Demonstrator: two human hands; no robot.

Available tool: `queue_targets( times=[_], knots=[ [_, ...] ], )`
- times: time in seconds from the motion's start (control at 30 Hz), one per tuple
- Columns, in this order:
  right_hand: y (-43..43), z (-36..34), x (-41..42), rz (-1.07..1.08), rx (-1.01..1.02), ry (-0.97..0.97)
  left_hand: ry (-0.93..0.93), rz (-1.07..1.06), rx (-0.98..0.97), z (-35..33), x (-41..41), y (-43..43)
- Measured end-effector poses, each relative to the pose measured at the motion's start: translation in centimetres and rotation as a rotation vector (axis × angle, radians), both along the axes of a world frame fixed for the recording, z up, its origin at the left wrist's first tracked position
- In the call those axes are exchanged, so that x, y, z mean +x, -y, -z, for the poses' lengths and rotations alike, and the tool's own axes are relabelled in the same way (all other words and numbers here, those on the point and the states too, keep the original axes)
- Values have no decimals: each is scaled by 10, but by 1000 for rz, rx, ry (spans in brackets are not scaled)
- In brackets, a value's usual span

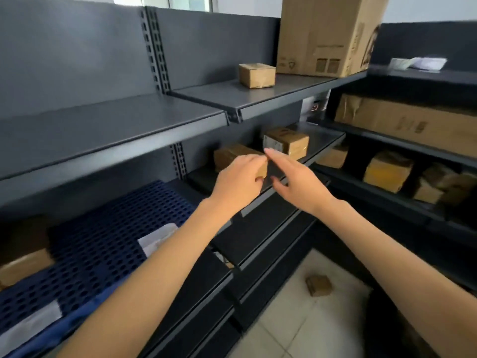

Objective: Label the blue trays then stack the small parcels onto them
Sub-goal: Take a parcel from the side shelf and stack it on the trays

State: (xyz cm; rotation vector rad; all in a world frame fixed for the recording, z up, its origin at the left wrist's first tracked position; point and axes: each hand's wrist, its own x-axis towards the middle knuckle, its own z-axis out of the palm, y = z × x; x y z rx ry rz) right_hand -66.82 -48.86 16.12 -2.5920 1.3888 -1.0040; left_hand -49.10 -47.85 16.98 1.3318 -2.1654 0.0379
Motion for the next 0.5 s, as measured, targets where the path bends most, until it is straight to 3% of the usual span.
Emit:
queue_targets(
  times=[0.2,0.37,0.5],
  knots=[
    [45,-45,-99,56,-107,35,-70,29,-103,-56,-95,59],
    [114,-74,-123,7,-168,137,-149,-23,-193,-112,-121,138],
    [190,-88,-113,-68,-154,201,-85,-134,-200,-139,-113,215]
  ],
)
